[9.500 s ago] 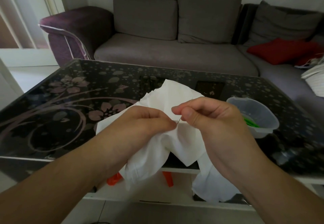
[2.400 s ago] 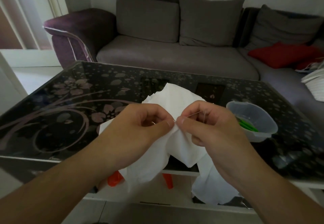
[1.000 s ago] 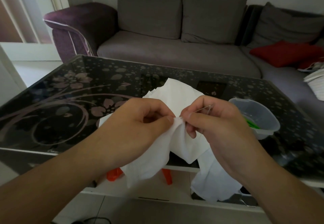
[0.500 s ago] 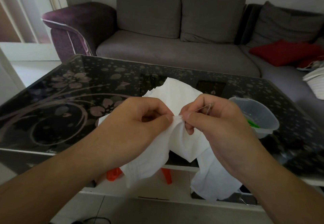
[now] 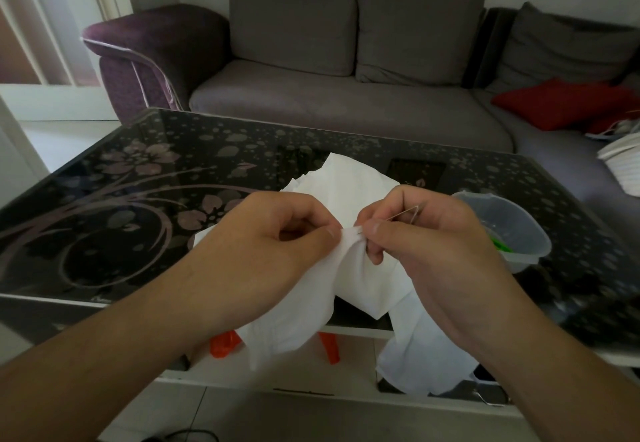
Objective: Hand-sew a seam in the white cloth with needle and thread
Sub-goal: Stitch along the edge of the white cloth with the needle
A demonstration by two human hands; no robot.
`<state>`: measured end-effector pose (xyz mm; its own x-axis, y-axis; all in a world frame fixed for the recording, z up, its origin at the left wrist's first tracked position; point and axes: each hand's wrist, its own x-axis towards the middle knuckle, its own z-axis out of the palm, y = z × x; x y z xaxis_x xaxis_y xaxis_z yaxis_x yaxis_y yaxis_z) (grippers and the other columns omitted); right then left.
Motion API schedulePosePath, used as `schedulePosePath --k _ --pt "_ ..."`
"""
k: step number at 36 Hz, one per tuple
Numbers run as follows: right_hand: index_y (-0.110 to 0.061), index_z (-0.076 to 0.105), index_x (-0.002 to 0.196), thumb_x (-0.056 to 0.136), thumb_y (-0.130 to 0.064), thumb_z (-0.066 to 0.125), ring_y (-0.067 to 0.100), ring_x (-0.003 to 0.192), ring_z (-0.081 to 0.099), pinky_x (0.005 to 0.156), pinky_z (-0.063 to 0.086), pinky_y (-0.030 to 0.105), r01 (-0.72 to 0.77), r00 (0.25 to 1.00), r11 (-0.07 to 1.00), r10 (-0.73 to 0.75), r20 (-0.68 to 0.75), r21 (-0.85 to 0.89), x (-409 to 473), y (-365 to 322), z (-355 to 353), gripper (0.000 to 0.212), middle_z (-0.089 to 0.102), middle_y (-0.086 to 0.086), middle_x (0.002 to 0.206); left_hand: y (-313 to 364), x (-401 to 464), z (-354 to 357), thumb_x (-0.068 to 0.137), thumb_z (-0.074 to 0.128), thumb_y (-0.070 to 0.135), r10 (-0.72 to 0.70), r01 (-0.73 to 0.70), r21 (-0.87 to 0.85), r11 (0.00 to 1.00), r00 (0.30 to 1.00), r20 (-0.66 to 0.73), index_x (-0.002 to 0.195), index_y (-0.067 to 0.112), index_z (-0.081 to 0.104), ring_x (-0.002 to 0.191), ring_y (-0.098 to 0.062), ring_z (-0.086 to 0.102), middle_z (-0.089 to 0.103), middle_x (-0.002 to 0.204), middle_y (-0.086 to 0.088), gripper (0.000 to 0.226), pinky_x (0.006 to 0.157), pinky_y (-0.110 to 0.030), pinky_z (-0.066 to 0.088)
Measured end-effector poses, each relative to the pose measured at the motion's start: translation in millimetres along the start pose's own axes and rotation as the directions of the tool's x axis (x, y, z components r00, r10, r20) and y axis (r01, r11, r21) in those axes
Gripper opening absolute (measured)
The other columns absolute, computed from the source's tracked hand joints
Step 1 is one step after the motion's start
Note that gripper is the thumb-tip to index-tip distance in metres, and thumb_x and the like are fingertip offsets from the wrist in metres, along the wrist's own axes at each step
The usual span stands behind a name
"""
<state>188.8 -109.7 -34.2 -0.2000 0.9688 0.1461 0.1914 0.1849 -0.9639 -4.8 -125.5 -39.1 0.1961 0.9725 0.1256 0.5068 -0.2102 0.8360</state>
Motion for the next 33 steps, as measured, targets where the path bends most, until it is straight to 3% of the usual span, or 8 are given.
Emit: schedulePosePath --k 7,13,24,33 --pt "-0.015 0.071 0.074 0.089 0.0 0.067 0.028 0.084 0.066 0.084 0.059 0.032 -0.004 1.0 1.0 0.004 -0.017 -0.025 0.0 -0.4 2.0 0.022 0.073 -0.001 0.079 0.7 -0.9 -1.8 0.096 0.063 0.036 0.013 -0.013 -0.034 0.999 1.0 0.005 0.09 0.035 0.076 0.088 0.002 0.07 0.075 0.091 0.021 0.015 0.078 -0.018 0.049" --pt "-0.016 0.071 0.077 0.09 -0.006 0.068 0.029 0.079 0.066 0.085 0.06 0.037 -0.003 0.999 0.998 0.0 -0.035 -0.068 -0.1 -0.4 3.7 0.017 0.072 -0.003 0.078 1.8 -1.0 -2.7 0.097 0.062 0.035 0.01 -0.01 -0.047 0.999 1.0 0.014 0.09 0.035 0.076 0.09 0.001 0.07 0.075 0.091 0.02 0.016 0.078 -0.017 0.049" --pt "-0.016 0.07 0.079 0.09 -0.005 0.07 0.012 0.07 0.066 0.078 0.061 0.03 0.017 0.998 0.992 -0.026 -0.064 -0.123 -3.5 -1.5 7.9 0.016 0.074 -0.006 0.083 0.4 -2.1 -1.1 0.097 0.063 0.034 0.003 -0.002 -0.05 0.999 1.0 0.008 0.09 0.034 0.076 0.088 0.001 0.07 0.075 0.09 0.02 0.015 0.077 -0.017 0.049" --pt "-0.024 0.069 0.078 0.09 -0.011 0.072 0.01 0.081 0.067 0.082 0.06 0.034 0.043 0.986 0.975 -0.076 -0.147 -0.217 -5.2 1.9 13.9 0.018 0.071 -0.01 0.084 0.0 -3.8 0.3 0.098 0.062 0.034 -0.012 0.011 -0.054 0.998 1.0 -0.016 0.091 0.034 0.077 0.089 0.0 0.071 0.075 0.089 0.02 0.016 0.08 -0.02 0.052"
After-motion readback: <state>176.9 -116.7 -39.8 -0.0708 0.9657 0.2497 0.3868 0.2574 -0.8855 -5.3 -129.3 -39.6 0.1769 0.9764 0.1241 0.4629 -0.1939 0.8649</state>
